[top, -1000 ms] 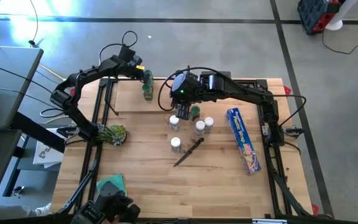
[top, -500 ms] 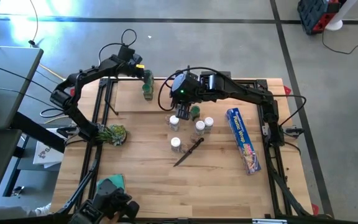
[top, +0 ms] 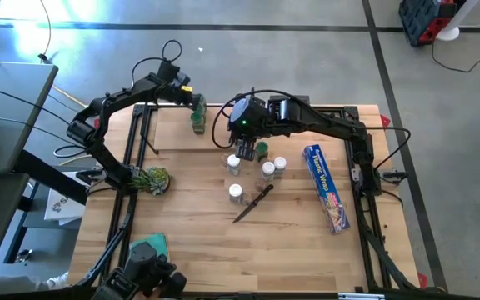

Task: Shelf spices
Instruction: Adjust the black and green lid seasoning bottles on the shelf

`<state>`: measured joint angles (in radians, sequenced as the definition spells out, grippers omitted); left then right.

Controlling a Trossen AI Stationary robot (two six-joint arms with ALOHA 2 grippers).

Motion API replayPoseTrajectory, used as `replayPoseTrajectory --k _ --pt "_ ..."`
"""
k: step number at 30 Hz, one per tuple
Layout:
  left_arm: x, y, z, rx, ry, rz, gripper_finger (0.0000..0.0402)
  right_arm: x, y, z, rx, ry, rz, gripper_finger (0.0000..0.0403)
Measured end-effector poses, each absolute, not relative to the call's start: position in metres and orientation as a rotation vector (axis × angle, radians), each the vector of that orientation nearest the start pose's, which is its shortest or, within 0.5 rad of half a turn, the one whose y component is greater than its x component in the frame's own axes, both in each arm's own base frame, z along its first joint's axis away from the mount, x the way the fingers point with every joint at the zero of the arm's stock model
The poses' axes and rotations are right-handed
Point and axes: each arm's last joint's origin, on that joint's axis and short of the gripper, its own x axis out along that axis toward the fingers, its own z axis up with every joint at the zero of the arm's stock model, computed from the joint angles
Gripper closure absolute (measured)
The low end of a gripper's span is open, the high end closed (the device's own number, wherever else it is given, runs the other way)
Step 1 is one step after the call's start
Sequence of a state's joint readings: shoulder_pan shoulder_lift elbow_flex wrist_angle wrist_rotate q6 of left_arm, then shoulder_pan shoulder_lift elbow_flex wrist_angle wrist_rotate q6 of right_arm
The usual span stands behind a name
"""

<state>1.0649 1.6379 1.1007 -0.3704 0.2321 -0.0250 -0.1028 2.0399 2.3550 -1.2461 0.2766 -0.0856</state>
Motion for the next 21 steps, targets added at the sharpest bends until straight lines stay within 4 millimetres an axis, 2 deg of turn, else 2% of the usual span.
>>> replayPoseTrajectory --k 21 --pt "0.1677 0.2861 0.2132 -0.636 0.795 0.741 0.0401 0.4077 -0.0505 0.3953 -0.159 0.948 -0.313 0.0403"
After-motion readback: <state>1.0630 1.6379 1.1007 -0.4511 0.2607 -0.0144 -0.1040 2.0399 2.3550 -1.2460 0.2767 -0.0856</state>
